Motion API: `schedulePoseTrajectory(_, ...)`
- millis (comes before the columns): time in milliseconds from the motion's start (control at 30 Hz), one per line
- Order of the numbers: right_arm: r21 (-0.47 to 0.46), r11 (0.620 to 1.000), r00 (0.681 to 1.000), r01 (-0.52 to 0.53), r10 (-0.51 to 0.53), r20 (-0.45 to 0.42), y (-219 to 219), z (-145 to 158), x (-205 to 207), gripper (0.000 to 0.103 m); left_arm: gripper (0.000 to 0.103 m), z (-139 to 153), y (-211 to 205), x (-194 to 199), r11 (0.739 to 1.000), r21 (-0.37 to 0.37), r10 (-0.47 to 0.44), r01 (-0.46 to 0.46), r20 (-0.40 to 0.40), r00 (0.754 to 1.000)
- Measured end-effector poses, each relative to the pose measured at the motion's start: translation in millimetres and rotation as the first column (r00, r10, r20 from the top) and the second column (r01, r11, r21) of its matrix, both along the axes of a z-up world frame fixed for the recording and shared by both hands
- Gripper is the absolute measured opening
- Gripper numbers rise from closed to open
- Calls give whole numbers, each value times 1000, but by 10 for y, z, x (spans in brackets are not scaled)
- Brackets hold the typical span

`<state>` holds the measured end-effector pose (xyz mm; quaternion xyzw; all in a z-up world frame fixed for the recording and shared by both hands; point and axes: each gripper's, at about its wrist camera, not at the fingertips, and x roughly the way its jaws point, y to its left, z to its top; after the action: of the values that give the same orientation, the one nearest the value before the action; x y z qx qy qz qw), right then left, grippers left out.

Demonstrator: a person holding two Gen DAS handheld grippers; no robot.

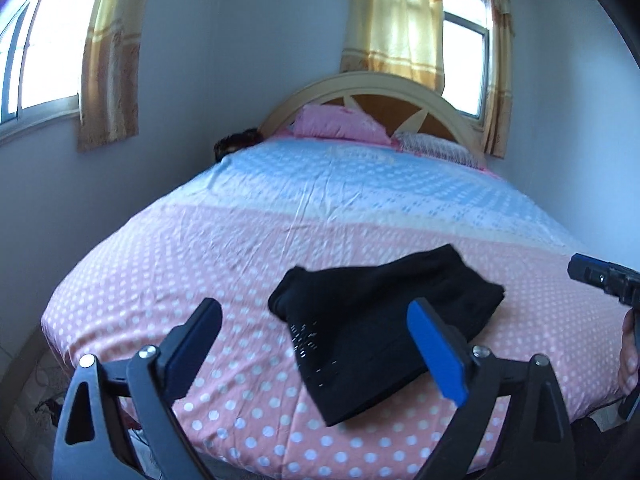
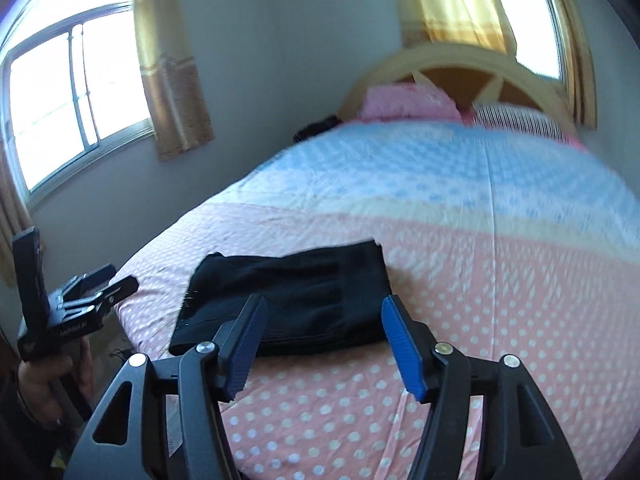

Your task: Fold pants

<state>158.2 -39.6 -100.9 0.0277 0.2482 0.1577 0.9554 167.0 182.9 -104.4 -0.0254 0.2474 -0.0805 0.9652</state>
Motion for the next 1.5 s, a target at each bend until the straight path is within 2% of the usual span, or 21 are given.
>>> schedulePoseTrajectory(100, -20, 1000, 1000, -4, 5, 27, 87, 52, -107, 64, 101, 88, -17, -50, 1000, -4, -2, 2, 28, 1000)
schedulePoseTrajectory(300, -19, 1000, 1000, -13, 13, 25, 101, 34, -155, 65, 101, 124, -35, -45, 1000, -3, 0, 0, 40, 999)
schedulePoseTrajectory(1500, -10, 1000, 1000, -24, 24, 0, 152, -111, -195, 65, 103, 70, -137, -45, 999, 40, 6, -7, 13, 1000)
